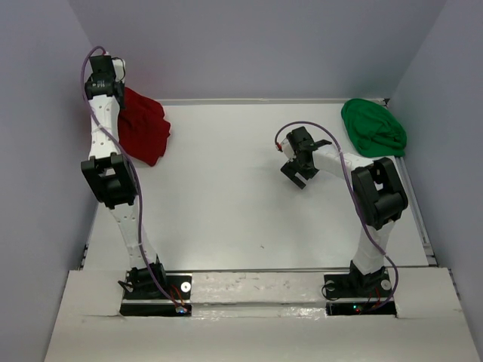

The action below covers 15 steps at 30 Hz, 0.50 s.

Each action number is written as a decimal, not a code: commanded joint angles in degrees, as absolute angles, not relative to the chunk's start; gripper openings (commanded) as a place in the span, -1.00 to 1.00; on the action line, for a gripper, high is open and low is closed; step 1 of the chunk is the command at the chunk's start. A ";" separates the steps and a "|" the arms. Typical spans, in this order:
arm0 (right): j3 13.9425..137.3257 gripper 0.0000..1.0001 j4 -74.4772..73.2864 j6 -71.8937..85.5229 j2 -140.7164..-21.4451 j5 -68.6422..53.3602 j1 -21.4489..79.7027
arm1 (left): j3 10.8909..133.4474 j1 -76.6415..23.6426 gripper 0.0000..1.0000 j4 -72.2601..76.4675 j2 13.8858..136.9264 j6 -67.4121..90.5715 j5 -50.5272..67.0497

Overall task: Fold and stack the t-shirts
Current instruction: Put the neatly folded tshirt into the corner of the board with the left arm

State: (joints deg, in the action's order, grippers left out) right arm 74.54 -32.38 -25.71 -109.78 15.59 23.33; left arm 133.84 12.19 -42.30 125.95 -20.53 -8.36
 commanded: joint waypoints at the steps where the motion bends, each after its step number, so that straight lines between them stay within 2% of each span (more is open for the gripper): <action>1: 72.07 0.99 -34.28 -24.70 -114.96 13.01 23.55 | 134.38 13.80 -1.00 -36.83 127.00 -21.89 -8.53; 15: 72.42 0.99 -35.51 -24.79 -115.14 10.28 23.55 | 130.43 14.50 -1.00 -30.15 132.01 -21.71 -9.66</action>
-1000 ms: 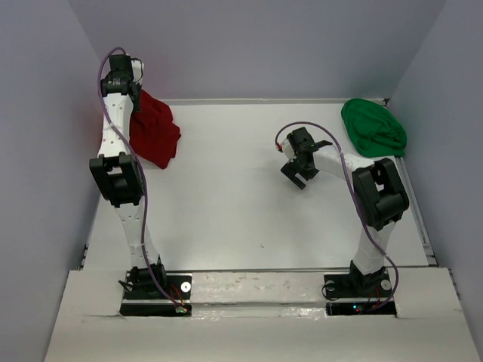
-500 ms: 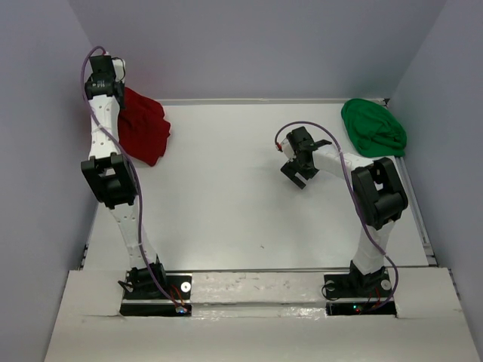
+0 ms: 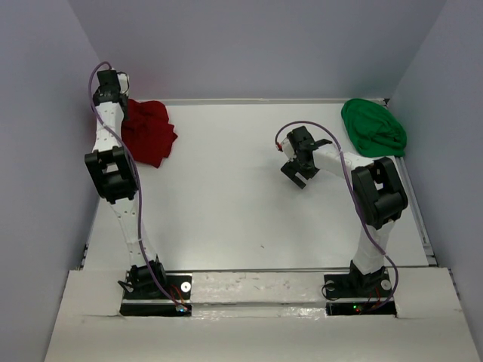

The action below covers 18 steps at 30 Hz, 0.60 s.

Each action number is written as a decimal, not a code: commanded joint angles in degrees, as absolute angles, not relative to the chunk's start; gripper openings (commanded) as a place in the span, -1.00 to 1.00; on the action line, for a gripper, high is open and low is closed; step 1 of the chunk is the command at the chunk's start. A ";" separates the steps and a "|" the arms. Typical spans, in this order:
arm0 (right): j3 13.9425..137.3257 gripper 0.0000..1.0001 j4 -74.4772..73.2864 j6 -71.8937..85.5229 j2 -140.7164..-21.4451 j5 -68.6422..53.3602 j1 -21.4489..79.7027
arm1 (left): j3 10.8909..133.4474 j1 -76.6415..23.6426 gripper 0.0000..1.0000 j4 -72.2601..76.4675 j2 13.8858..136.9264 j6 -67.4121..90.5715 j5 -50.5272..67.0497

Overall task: Fold and stack the t-shirts
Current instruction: Put the neatly folded tshirt into the corner of the board with the left arm

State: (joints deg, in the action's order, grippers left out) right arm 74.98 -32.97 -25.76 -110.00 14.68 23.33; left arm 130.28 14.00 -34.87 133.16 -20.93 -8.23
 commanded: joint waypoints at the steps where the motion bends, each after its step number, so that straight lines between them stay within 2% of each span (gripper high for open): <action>1: 72.42 0.99 -35.68 -24.79 -115.14 9.50 23.55 | 131.04 14.59 -1.00 -30.15 132.79 -21.80 -9.84; 18: 73.56 0.99 -37.44 -24.96 -116.37 6.68 23.55 | 127.79 14.59 -1.00 -22.59 136.75 -23.91 -16.34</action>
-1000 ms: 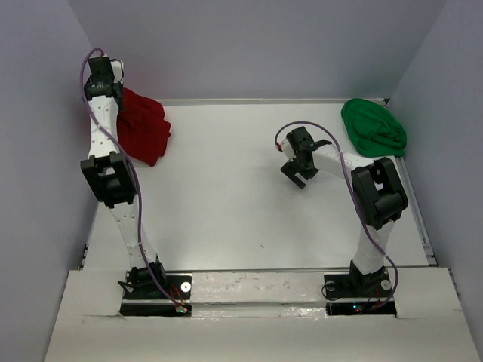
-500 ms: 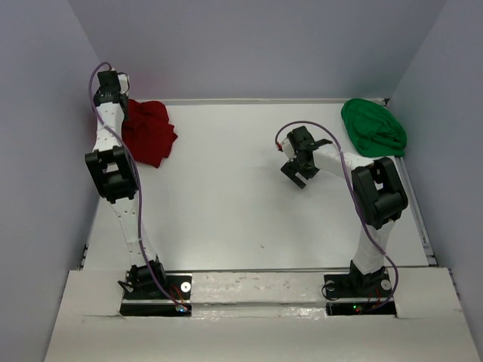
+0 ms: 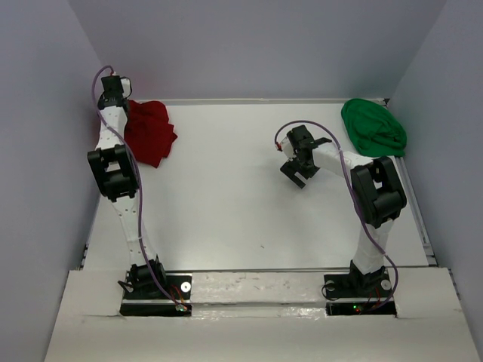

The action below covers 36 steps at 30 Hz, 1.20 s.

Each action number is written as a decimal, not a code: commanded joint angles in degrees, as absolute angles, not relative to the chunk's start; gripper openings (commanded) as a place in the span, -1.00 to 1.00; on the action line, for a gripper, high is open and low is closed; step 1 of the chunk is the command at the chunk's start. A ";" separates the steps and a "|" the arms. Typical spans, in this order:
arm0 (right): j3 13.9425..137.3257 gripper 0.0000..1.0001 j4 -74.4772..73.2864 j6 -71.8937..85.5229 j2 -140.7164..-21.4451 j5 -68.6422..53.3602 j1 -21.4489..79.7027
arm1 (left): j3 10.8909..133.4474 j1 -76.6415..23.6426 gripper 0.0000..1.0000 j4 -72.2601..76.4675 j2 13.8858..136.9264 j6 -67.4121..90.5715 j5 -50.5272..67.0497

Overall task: Fold and stack the t-shirts
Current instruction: Put the neatly folded tshirt into the corner of the board with the left arm

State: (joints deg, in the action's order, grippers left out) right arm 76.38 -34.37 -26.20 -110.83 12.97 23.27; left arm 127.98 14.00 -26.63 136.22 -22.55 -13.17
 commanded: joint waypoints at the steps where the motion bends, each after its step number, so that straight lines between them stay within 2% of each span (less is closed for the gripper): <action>1: 73.83 0.99 -37.79 -24.96 -116.45 6.51 23.55 | 127.88 14.59 -1.00 -22.41 137.02 -23.91 -16.43; 7: 74.27 0.99 -38.41 -24.87 -116.98 6.33 23.55 | 126.92 14.59 -0.99 -20.83 138.51 -24.17 -19.42; 9: 74.35 0.99 -38.58 -24.87 -116.98 6.33 23.55 | 126.04 14.68 -0.84 -19.70 138.43 -24.43 -21.52; 10: 74.36 0.99 -38.58 -24.87 -117.07 6.33 23.55 | 125.51 14.68 -0.66 -19.25 138.34 -24.69 -22.06; 12: 74.36 0.99 -38.58 -24.96 -117.07 6.24 23.55 | 123.67 14.76 -0.55 -17.42 137.64 -25.49 -23.72; 15: 74.27 0.99 -38.67 -25.05 -116.98 6.06 23.55 | 122.17 15.03 -0.27 -15.91 137.02 -26.28 -25.39; 16: 74.35 0.99 -38.67 -25.05 -116.98 6.06 23.55 | 122.08 14.94 -0.11 -15.56 137.02 -26.54 -26.27; 18: 74.18 0.99 -38.67 -25.14 -116.98 6.06 23.55 | 122.25 15.03 0.08 -14.94 137.02 -27.15 -28.64; 21: 74.09 0.99 -38.67 -25.22 -116.89 5.98 23.55 | 122.08 15.03 0.21 -14.15 136.15 -27.68 -31.37; 31: 73.65 0.99 -38.24 -25.75 -116.19 6.76 23.55 | 120.06 15.03 0.26 -15.29 127.46 -27.86 -33.75; 36: 72.51 0.99 -36.48 -26.19 -112.51 8.09 23.55 | 121.29 15.03 0.27 -23.01 117.10 -24.35 -24.10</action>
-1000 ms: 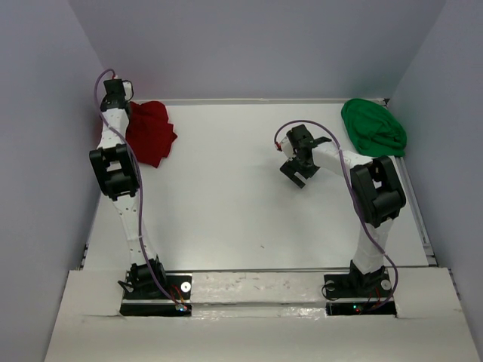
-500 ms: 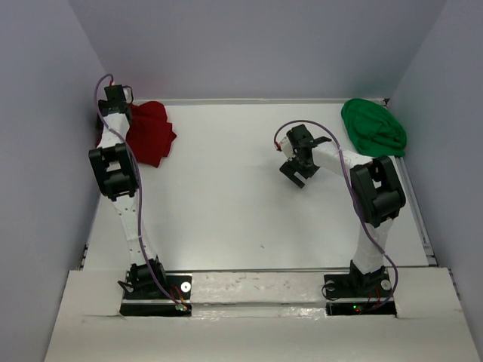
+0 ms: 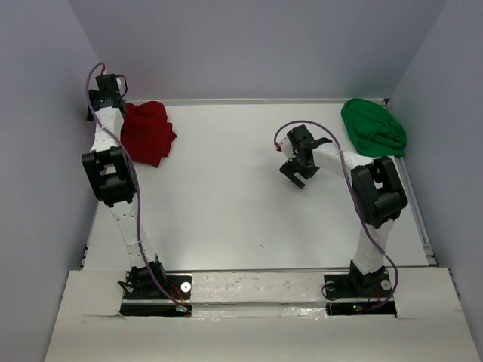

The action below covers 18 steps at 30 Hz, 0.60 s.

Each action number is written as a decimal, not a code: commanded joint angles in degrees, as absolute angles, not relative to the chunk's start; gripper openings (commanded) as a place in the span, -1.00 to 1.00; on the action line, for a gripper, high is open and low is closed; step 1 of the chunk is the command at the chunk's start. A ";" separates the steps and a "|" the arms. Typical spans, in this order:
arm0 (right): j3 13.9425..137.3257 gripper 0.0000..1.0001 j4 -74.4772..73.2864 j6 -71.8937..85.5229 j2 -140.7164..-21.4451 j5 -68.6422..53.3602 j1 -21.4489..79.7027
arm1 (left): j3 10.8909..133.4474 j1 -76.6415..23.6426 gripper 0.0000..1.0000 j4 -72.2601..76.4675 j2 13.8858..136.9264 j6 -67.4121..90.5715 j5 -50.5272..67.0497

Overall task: Fold and stack the t-shirts
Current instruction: Put the neatly folded tshirt into the corner of the board with the left arm

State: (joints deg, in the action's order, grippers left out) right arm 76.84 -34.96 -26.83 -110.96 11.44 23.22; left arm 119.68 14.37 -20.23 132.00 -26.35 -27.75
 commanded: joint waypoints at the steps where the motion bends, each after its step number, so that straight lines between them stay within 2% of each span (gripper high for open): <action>1: 72.16 0.99 -35.60 -26.37 -111.54 7.74 23.55 | 121.90 14.94 0.27 -24.16 115.94 -24.17 -23.47; 5: 68.74 0.99 -31.74 -27.68 -105.75 9.40 23.03 | 131.11 15.03 0.32 -33.56 112.25 -22.86 -15.75; 9: 69.69 0.99 -31.11 -26.81 -102.32 10.20 22.51 | 128.08 15.12 0.41 -38.67 106.10 -21.01 3.36; 13: 70.05 0.99 -30.85 -25.40 -97.40 10.38 21.89 | 113.24 14.94 0.43 -35.52 95.90 -19.51 18.51; 18: 66.71 0.99 -27.95 -20.93 -90.28 13.09 18.38 | 86.52 14.85 0.43 -23.49 86.24 -19.60 31.88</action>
